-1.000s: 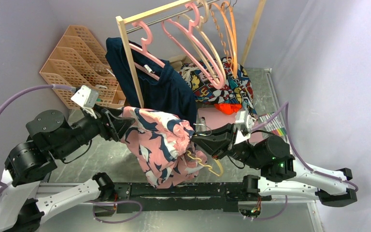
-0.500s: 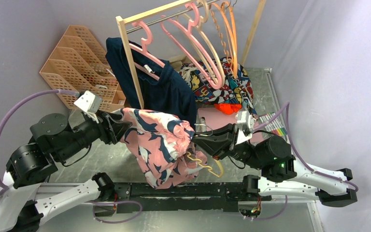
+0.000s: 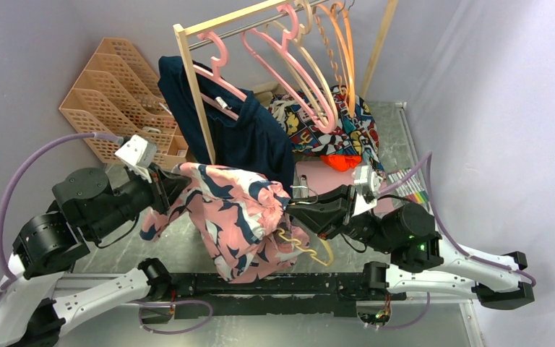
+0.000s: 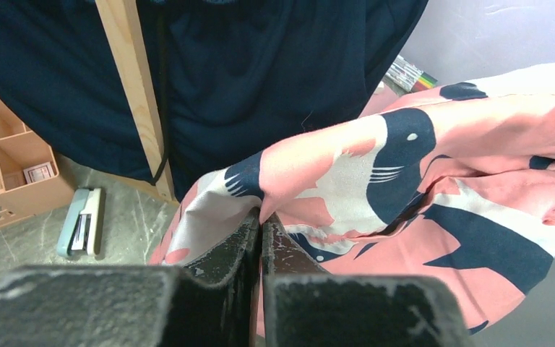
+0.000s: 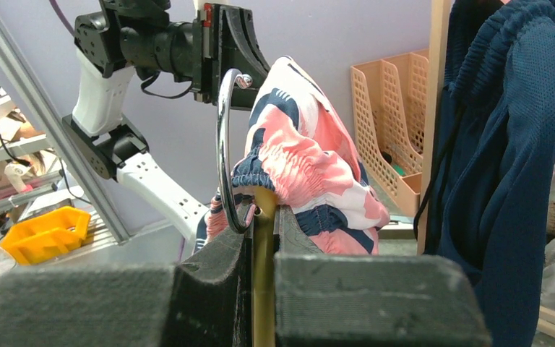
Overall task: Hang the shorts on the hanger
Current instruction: Hang the shorts on the hanger.
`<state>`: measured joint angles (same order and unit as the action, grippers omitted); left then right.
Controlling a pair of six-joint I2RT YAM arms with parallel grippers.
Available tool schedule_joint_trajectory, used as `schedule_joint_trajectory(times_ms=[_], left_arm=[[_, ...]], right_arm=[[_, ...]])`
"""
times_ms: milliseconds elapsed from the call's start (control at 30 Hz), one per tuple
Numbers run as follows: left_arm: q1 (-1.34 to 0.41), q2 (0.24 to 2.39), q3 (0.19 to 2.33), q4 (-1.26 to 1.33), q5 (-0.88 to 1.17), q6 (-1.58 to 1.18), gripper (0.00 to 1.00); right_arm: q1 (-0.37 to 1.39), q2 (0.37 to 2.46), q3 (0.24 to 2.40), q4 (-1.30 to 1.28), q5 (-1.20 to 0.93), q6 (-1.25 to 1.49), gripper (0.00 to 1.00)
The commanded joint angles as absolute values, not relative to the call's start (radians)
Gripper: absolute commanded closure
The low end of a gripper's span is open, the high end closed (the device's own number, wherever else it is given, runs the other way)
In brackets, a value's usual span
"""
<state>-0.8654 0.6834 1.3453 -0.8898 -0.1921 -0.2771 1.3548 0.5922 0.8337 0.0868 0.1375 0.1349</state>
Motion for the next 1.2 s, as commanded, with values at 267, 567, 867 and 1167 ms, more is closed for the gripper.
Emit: schedule_joint_trajectory(times_ms=[267,567,867,1167], left_arm=[[-0.862,0.687,1.522,-0.836,-0.144,-0.294,0.93],[-0.862,0.797,1.624,-0.799,-0.084,-0.282,0.93],[-0.862,0.902,1.682,-0.877,-0.205,-0.33,0.93],[-0.862,0.955,1.72,-1.035,-0.385,-0.413,0.93]], right_arm=[[1.353,0.586,0.908,-0.016,0.185,0.098,1.0],[1.353,0.642,0.944,-0.054,0.086,0.099,1.0],[1.353,0.616,0.893,0.083,-0.004,0.138,1.0],[1.353,0.548,0.841,0.184,0.021,0.179,1.0]])
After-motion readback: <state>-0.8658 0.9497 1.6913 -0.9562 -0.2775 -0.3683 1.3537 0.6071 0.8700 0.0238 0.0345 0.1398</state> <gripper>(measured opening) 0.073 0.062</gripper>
